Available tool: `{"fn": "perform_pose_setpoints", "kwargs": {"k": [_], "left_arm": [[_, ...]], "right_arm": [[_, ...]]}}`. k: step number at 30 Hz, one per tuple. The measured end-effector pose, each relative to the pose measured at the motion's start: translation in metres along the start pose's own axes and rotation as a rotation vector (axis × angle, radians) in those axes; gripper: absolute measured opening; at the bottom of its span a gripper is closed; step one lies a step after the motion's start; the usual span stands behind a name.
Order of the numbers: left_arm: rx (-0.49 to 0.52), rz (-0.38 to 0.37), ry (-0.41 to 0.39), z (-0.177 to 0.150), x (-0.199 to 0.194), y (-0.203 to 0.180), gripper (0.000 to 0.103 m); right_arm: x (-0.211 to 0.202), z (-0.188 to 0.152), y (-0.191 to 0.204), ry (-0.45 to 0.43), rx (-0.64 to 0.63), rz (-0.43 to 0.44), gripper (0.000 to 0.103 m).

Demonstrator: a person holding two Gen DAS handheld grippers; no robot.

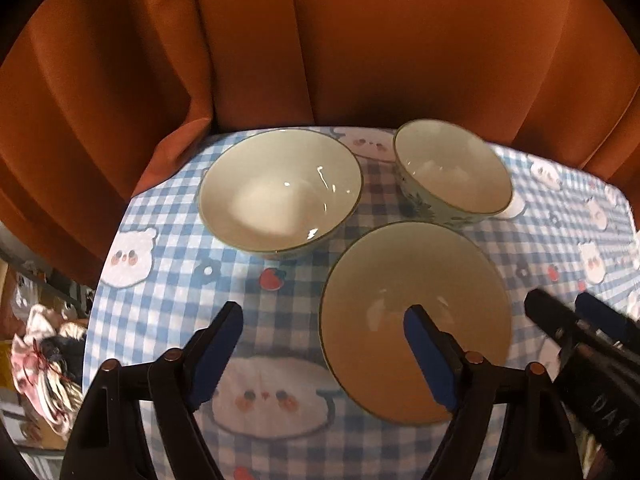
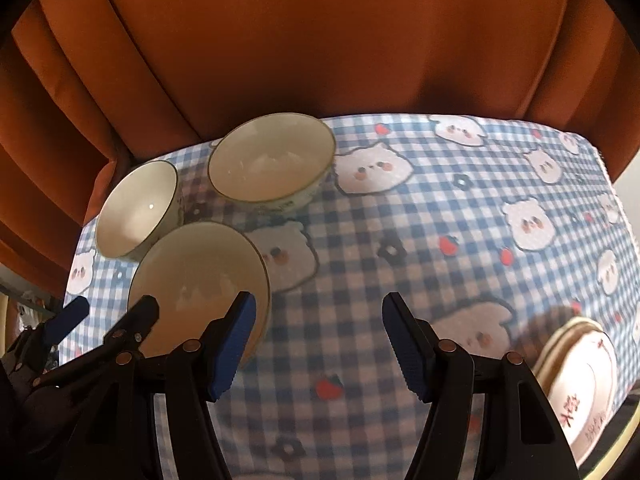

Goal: Organize plates and bowls
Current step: 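Grasp a green-patterned bowl's rim with the right gripper and lift it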

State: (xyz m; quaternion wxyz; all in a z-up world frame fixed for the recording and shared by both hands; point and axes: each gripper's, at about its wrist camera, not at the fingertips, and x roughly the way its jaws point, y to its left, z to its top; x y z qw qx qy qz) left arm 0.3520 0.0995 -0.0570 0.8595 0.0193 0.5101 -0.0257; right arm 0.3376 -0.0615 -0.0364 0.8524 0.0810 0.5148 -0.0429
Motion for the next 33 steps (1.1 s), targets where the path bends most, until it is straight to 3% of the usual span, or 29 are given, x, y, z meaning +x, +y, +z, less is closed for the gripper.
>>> {"fn": "perform_pose_setpoints", "kwargs": {"k": [9, 12, 16, 19, 20, 27, 33], "left_arm": [[-0.015, -0.012, 0.032, 0.002, 0.029, -0.006, 0.058], [-0.013, -0.018, 0.059, 0.002, 0.038, -0.009, 0.043], [-0.02, -0.023, 0.082, 0.004, 0.047, -0.011, 0.032], [-0.018, 0.001, 0.078, 0.005, 0.049, -0.012, 0.029], [-0.019, 0.007, 0.078, 0.006, 0.05, -0.011, 0.029], [-0.009, 0.04, 0.078, 0.007, 0.049, -0.015, 0.028], [0.001, 0.008, 0.091, -0.003, 0.037, -0.024, 0.028]], "right_arm": [[0.039, 0.014, 0.012, 0.05, -0.023, 0.056, 0.069], [0.05, 0.016, 0.015, 0.069, -0.038, 0.057, 0.053], [0.06, 0.017, 0.022, 0.095, -0.065, 0.094, 0.038], [0.062, 0.018, 0.031, 0.105, -0.089, 0.124, 0.021], [0.062, 0.018, 0.032, 0.108, -0.094, 0.122, 0.019], [0.062, 0.017, 0.036, 0.118, -0.117, 0.104, 0.019], [0.053, 0.011, 0.026, 0.135, -0.095, 0.086, 0.019]]}}
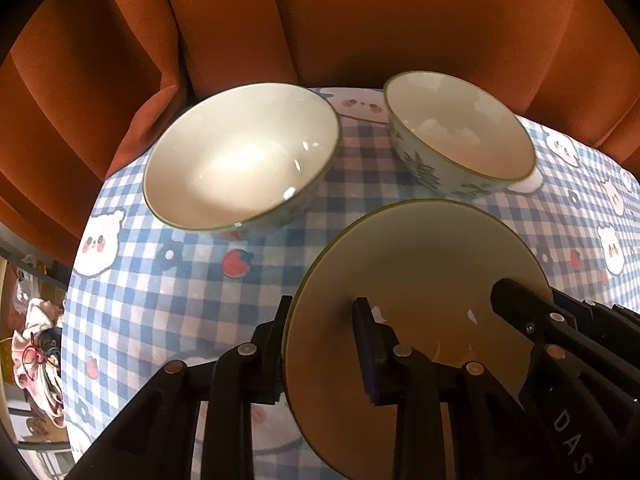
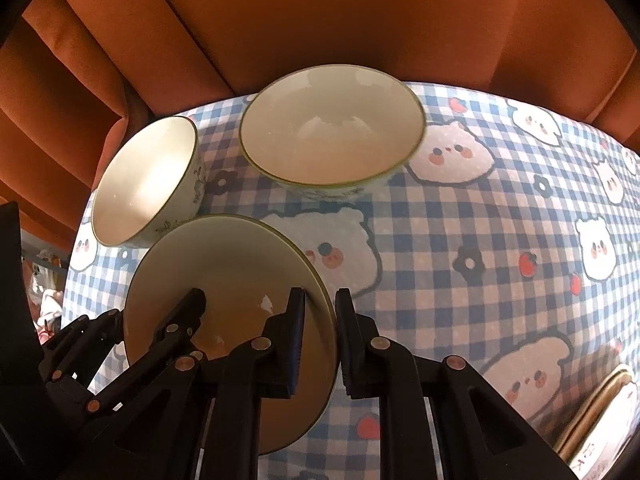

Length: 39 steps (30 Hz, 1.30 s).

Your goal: Organize plates and bowls

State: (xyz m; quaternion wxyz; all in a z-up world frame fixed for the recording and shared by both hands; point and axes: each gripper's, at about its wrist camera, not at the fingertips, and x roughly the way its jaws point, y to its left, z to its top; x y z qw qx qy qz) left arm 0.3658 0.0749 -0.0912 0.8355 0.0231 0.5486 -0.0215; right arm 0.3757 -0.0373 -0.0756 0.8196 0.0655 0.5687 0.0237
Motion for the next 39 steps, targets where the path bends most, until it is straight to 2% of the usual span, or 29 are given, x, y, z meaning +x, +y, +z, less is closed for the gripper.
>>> {"fn": "perform_pose_setpoints", "kwargs": {"k": [9, 23, 35, 39], "left_arm": [[0.048, -0.038, 0.001, -0.029, -0.025, -0.024, 0.028], [0.145, -0.07, -0.008, -0.088, -0.07, -0.06, 0.028], [0.122, -0.054, 0.023, -0.131, -0.088, -0.098, 0.028], [0.118, -0.037, 0.004, -0.141, -0.092, -0.111, 0.028]], "right_arm": [[-0.028, -0.032, -0.015, -0.011, 0.043, -0.045, 0.019], [-0.073, -0.102, -0.042, -0.03, 0.13, -0.086, 0.019], [-0.099, -0.155, -0.082, -0.001, 0.138, -0.067, 0.019], [-0.101, -0.166, -0.096, 0.007, 0.112, -0.058, 0.019]]}}
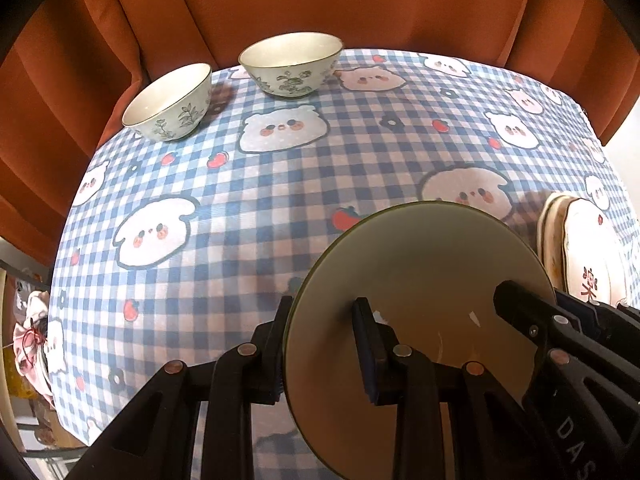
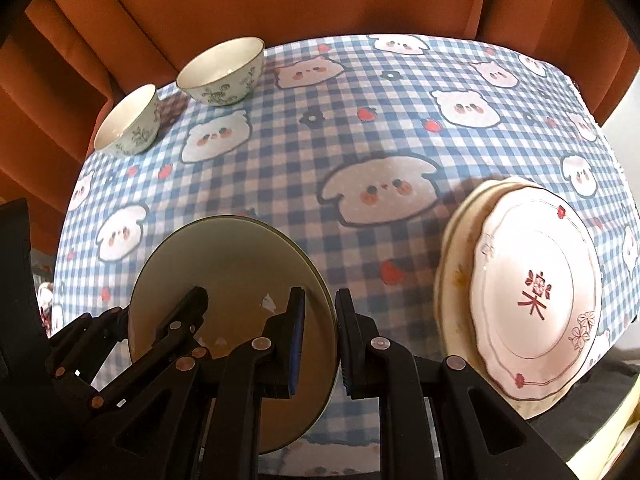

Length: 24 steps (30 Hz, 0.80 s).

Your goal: Organize plates and bowls

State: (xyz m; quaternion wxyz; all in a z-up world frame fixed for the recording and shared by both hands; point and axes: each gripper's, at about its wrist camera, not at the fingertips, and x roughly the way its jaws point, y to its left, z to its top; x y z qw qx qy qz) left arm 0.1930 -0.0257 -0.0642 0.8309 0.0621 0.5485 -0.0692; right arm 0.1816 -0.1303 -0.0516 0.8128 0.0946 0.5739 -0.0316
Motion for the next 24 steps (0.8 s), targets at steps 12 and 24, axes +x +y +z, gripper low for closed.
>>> {"fn": "perform_pose_setpoints", "kwargs": {"k": [12, 24], "left_arm": [[-0.077, 0.034, 0.016, -0.011, 0.007, -0.029, 0.028], [-0.099, 0.11, 0.004, -0.014, 0.012, -0.042, 0.028]], "right_arm": [[0.006, -0.005, -0.028, 0.0, -0.088, 0.02, 0.019], [0.02, -0.003, -0.04, 0.01, -0.13, 0.051, 0.019]]}}
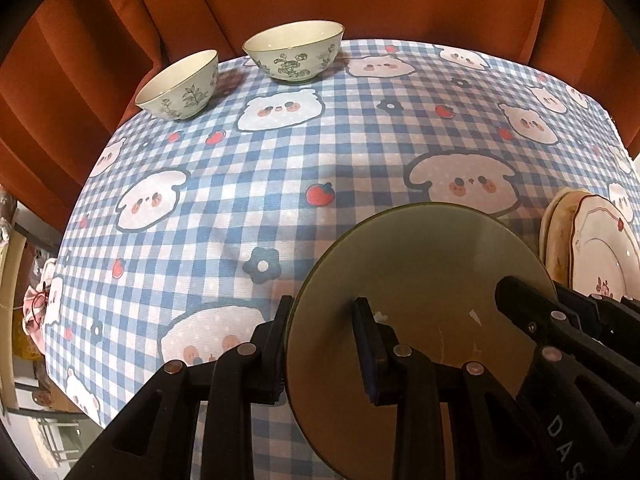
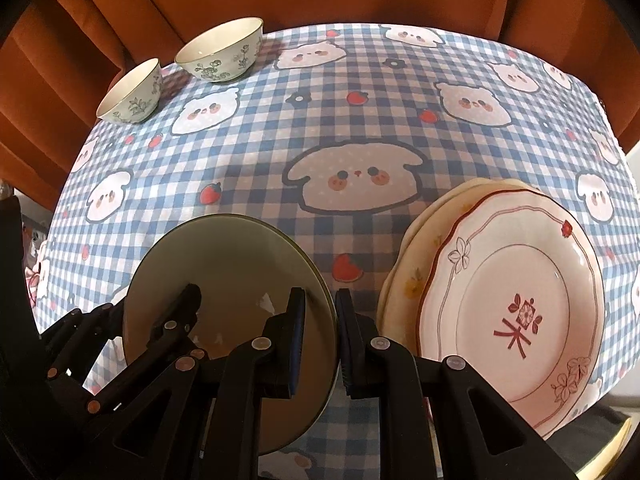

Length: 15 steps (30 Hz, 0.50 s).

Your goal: Organize plates and bowls

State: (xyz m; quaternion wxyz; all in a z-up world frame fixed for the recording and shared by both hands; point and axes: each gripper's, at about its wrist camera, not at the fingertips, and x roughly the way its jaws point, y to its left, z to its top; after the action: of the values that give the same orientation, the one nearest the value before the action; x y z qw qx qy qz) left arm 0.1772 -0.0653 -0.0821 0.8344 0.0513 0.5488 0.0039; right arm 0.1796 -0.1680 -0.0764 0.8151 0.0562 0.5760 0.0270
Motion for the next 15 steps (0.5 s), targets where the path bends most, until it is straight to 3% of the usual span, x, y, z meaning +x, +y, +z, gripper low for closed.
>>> {"fn": "perform_pose_setpoints", "kwargs": {"k": [7, 12, 13, 15], "left_arm": [[-0.017, -0.007, 0.008, -0.0041, -0.0007, -0.0028, 0.037], [-0.022, -0.008, 0.006, -0.0069, -0.0049, -0.0024, 0.064], [-0.021, -0.009, 0.004, -0.0075, -0.0059, -0.0023, 0.065], [-0.024, -0.009, -0.002, -0.0088, -0.0084, -0.0011, 0.072]], "right_arm": [[-0.0001, -0.0025, -0.0024, -0.015, -0.012, 0.013, 0.019], [-0.0033, -0.005, -0.0001, -0.027, -0.047, 0.002, 0.02], [-0.0038, -0.0054, 0.0001, -0.029, -0.049, 0.001, 0.023], [-0.0049, -0.0057, -0.0001, -0.035, -0.045, -0.005, 0.045]]}}
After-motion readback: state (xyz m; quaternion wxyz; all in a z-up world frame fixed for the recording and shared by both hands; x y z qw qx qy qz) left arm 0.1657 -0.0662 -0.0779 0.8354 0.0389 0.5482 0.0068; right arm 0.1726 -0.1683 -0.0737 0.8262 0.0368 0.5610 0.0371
